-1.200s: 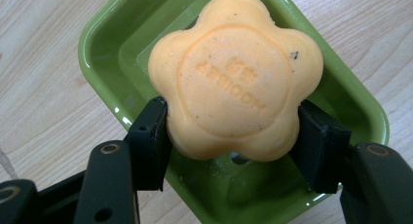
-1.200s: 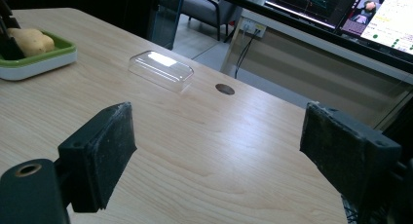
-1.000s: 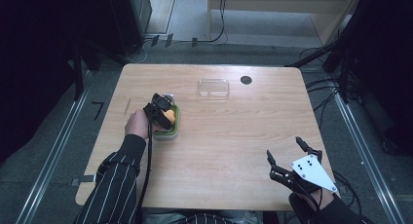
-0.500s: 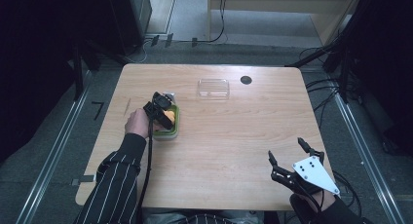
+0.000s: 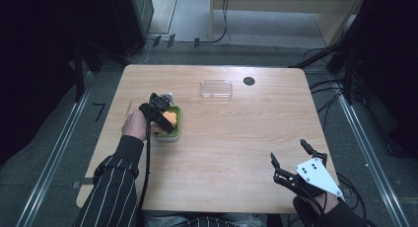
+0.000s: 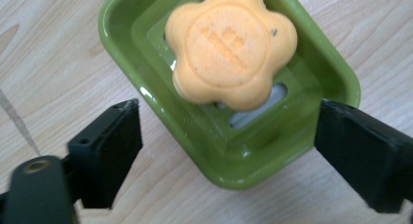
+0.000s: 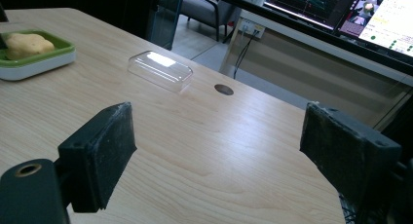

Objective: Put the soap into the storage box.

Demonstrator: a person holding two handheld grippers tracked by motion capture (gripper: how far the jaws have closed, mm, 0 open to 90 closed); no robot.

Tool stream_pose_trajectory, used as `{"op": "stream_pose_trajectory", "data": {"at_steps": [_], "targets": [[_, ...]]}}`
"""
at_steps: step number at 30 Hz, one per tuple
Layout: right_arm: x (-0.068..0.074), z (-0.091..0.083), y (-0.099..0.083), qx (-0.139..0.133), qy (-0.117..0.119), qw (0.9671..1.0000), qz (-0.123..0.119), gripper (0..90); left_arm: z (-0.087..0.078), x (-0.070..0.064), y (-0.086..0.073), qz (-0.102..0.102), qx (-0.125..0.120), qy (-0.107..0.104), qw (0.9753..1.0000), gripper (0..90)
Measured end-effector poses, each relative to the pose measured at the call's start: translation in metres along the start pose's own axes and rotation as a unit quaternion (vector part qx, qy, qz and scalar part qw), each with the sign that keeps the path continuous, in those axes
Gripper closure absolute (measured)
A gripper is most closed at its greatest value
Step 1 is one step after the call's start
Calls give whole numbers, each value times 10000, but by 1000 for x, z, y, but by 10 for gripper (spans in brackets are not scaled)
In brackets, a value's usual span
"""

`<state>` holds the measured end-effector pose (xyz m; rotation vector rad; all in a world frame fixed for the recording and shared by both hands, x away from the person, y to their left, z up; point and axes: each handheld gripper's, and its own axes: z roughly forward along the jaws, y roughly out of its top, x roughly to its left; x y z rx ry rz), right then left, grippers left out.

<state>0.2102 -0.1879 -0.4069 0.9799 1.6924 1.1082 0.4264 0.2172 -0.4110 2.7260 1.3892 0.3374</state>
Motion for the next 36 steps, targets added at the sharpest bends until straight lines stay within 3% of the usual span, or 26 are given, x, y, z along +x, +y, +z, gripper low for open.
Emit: {"op": "stream_pose_trajectory", "data": {"at_steps": [9,31,36], "targets": [[0,0,0,-7,19,10000,-27,134,-6,-7,-11,22,183,-118,9998,16],[1,0,0,7,24,10000,-32,134,-21,-34,-52,109,328,-315,9989,0],[0,0,0,2,23,10000,-36,134,-21,-43,-64,225,370,-358,9984,0]]}}
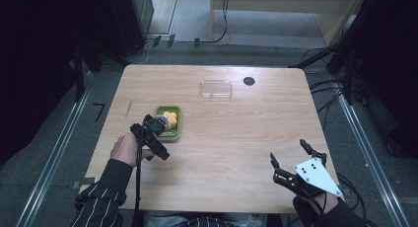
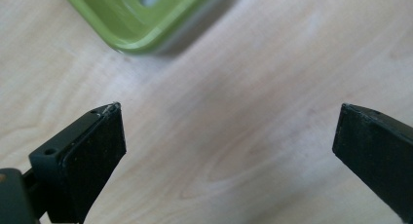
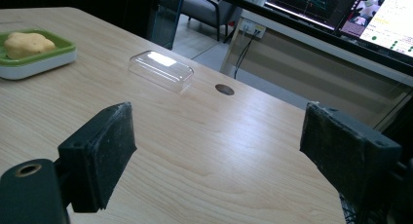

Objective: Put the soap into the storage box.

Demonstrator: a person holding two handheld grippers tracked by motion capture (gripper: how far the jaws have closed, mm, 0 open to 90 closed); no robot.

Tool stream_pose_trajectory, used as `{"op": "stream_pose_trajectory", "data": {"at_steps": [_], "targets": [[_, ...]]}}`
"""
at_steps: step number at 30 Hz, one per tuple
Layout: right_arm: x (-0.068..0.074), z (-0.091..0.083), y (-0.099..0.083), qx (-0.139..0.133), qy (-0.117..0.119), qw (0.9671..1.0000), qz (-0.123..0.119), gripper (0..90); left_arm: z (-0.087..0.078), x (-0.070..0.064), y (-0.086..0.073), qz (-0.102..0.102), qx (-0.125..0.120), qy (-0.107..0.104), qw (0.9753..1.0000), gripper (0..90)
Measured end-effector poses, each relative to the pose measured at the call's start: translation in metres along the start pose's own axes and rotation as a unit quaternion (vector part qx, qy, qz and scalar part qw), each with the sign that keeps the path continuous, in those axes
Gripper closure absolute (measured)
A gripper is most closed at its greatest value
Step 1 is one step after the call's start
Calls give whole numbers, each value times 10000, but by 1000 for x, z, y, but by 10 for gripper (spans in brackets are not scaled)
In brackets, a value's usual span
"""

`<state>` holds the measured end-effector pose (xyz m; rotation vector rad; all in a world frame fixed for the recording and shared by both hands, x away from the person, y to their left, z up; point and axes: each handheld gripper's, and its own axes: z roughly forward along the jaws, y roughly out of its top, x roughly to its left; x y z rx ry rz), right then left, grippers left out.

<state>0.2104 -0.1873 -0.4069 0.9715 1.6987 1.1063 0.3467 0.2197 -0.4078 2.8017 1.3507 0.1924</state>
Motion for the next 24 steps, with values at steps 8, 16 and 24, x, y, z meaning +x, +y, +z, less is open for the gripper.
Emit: {"op": "stream_pose_trajectory", "data": {"at_steps": [8,16,24], "targets": [[0,0,0,2,0,10000,3,134,6,-14,-22,40,39,-114,9999,0],[0,0,0,4,3,10000,3,134,15,-24,-41,129,196,-196,9995,0],[0,0,0,-7,-2,10000,-2,134,22,-27,-55,128,150,-264,9995,0]]}}
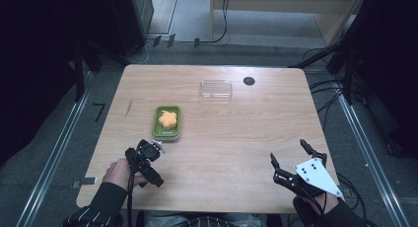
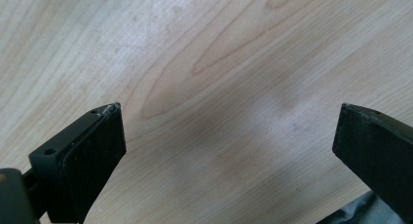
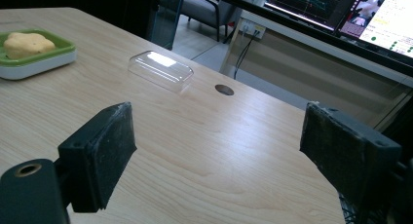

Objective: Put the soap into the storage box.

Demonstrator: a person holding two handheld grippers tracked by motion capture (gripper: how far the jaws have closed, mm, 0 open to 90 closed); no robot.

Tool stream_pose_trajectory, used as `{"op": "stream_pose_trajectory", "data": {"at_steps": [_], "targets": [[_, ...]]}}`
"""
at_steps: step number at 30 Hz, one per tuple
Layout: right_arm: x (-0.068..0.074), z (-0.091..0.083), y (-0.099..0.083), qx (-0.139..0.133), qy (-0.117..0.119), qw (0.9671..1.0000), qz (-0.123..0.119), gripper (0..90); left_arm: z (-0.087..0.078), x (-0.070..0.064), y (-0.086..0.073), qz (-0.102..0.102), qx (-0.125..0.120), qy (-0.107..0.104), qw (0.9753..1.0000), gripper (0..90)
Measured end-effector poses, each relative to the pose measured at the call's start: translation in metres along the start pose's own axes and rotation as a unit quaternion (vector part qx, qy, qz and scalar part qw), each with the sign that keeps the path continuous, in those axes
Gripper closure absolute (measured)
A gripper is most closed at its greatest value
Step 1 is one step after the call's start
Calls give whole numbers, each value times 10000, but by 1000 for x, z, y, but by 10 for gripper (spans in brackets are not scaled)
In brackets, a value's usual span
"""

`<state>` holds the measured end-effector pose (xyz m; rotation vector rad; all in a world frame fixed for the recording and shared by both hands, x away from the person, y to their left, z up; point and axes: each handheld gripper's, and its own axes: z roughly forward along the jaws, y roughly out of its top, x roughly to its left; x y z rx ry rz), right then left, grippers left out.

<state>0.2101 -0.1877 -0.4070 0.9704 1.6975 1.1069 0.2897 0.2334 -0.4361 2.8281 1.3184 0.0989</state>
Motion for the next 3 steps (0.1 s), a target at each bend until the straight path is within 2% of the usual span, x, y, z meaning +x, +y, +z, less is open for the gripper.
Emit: {"op": "stream_pose_trajectory", "data": {"at_steps": [3], "targets": [[-1,0,0,-16,-24,10000,44,134,4,2,-2,-5,15,0,10000,0]]}}
